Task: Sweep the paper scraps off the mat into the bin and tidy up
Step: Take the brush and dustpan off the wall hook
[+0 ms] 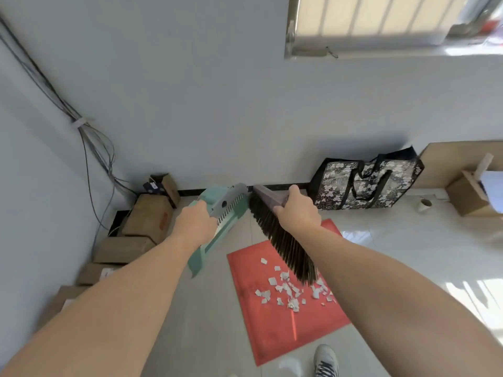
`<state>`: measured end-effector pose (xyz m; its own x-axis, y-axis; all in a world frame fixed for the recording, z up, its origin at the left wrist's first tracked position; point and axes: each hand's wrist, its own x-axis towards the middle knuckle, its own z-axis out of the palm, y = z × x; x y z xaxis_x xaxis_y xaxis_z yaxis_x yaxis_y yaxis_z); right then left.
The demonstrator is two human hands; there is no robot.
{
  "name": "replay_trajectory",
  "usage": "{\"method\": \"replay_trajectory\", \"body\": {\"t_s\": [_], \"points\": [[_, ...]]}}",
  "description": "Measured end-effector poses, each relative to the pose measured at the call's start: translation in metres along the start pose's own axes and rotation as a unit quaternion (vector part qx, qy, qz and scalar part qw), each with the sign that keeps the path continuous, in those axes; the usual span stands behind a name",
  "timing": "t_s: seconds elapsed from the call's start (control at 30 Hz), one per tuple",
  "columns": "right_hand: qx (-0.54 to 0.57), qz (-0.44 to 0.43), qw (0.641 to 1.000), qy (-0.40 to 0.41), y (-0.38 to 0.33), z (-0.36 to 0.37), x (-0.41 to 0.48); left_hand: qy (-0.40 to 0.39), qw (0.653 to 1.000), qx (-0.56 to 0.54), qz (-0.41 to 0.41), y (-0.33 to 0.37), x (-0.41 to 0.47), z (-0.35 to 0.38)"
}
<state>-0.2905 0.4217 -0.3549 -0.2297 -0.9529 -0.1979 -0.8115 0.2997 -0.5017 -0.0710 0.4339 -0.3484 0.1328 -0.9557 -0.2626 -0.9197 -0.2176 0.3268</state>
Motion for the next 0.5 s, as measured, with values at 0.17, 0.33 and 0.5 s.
{"method": "replay_trajectory", "body": {"t_s": [0.17,0.33,0.5], "points": [[0.027,0.045,0.995,-0.088,0.068,0.058,0.020,-0.006,0.996,0.022,-0.091,-0.010,-0.007,0.088],[0.030,0.053,0.984,-0.166,0.149,0.136,0.037,-0.002,0.980,-0.009,-0.197,-0.019,0.002,0.192],[0.015,0.089,0.967,-0.238,0.243,0.256,0.057,0.005,0.966,-0.062,-0.252,-0.054,0.023,0.338]]}}
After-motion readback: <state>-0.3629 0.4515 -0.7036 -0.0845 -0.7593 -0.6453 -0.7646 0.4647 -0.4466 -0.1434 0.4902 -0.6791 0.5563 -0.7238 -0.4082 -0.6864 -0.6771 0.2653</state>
